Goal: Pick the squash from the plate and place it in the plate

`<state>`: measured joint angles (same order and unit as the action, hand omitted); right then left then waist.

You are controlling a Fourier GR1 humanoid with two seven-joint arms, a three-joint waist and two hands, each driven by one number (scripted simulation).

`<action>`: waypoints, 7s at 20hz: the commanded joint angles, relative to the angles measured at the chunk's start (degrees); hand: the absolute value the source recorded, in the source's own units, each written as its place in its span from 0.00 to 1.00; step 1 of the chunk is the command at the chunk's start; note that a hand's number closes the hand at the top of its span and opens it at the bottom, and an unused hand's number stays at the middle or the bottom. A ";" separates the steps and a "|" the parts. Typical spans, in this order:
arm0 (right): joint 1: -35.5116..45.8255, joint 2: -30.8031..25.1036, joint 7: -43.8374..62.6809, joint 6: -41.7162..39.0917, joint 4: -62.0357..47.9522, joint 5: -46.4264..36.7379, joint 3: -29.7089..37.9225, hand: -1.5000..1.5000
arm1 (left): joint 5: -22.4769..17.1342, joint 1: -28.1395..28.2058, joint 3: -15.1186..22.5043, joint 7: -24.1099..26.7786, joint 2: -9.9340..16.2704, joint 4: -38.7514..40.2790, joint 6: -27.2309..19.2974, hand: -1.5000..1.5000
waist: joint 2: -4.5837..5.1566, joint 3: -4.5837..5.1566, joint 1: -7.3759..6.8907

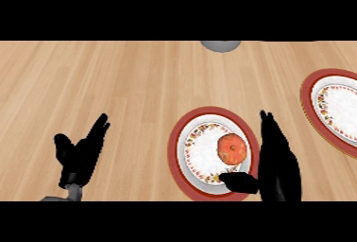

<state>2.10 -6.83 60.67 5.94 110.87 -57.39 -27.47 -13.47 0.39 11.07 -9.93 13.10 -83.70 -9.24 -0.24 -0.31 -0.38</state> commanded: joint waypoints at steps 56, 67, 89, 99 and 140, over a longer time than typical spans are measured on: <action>43.94 6.78 12.47 24.67 -48.03 -31.86 25.59 1.00 | 5.81 0.08 -3.59 -2.01 -5.62 2.56 4.61 0.50 | 0.65 0.34 -0.68; 33.64 4.19 4.11 40.99 -41.11 -34.48 39.58 1.00 | 4.77 3.04 -5.32 -0.95 -3.52 0.35 6.58 0.50 | 0.36 0.27 0.44; 28.85 -24.81 -32.44 55.65 -67.43 6.23 53.54 1.00 | 6.48 0.49 -5.46 -3.38 -5.72 0.78 5.91 0.50 | 0.62 0.17 -0.58; 28.20 -26.86 -49.32 34.62 -79.01 23.76 61.79 0.00 | 6.12 0.51 -5.51 -2.65 -6.81 1.26 5.87 0.50 | 1.01 -0.08 -0.88; -15.98 4.01 -60.74 19.09 -14.15 45.65 61.66 0.00 | 8.20 -1.15 -7.72 -7.28 -7.75 -0.31 5.47 0.50 | 0.22 0.33 0.62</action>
<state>-11.70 -5.31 -3.97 23.69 90.41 -9.45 36.43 -5.39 1.40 3.56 -12.92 6.10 -85.07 -2.79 -0.40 -0.20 0.39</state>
